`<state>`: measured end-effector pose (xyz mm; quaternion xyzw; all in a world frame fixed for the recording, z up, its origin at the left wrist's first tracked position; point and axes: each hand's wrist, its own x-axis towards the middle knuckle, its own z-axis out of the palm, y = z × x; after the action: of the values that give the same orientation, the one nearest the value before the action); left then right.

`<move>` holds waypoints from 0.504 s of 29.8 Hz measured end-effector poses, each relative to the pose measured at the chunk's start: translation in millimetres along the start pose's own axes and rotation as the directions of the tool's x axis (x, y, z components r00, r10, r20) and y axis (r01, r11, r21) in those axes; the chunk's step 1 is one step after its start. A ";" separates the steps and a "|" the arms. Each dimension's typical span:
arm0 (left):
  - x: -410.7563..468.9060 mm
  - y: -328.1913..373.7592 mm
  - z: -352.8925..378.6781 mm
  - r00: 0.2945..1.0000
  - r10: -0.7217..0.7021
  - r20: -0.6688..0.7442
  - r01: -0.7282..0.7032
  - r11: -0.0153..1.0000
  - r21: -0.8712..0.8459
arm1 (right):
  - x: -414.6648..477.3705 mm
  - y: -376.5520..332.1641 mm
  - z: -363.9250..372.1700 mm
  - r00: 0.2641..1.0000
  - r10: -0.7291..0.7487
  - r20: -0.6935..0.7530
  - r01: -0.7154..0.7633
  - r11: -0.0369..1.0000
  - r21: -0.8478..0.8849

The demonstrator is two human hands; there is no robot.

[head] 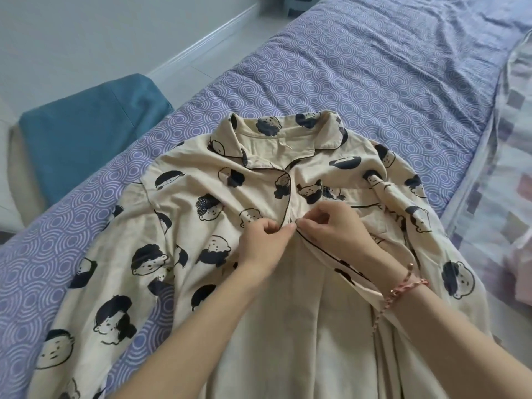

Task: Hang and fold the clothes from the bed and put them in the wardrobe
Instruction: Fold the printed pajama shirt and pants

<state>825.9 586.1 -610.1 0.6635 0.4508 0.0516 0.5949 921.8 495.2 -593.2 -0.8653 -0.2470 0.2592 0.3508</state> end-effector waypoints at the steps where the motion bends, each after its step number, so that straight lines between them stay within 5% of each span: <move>1: -1.6 1.5 0.6 0.991 -0.109 0.075 0.123 0.969 -0.216 | -4.0 -3.3 1.7 0.998 0.061 0.011 -0.061 0.989 0.136; 3: -1.9 3.0 -0.8 0.957 -0.203 0.208 0.283 0.812 -0.510 | -10.3 -8.6 4.8 0.982 0.175 0.067 -0.187 0.904 0.385; 7: -5.4 3.5 -6.4 0.958 -0.194 0.213 0.285 0.752 -0.594 | -17.1 -10.1 8.9 0.975 0.209 0.071 -0.218 0.856 0.469; 9: -9.7 2.0 -5.9 0.981 -0.130 0.141 0.183 0.856 -0.484 | -19.2 -8.5 11.0 0.976 0.209 0.056 -0.210 0.851 0.481; 11: -12.6 1.0 -4.8 1.000 0.010 0.011 -0.008 0.982 -0.191 | -20.6 -6.3 10.9 0.978 0.208 0.016 -0.191 0.862 0.470; 15: -15.9 3.3 -3.3 0.965 0.260 -0.046 -0.256 0.963 0.083 | -20.8 -2.8 9.8 0.985 0.153 -0.074 -0.111 0.911 0.397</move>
<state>816.4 578.5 -598.9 0.7370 0.3789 0.1300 0.5444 899.6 489.0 -591.4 -0.8046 -0.1126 0.2811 0.5107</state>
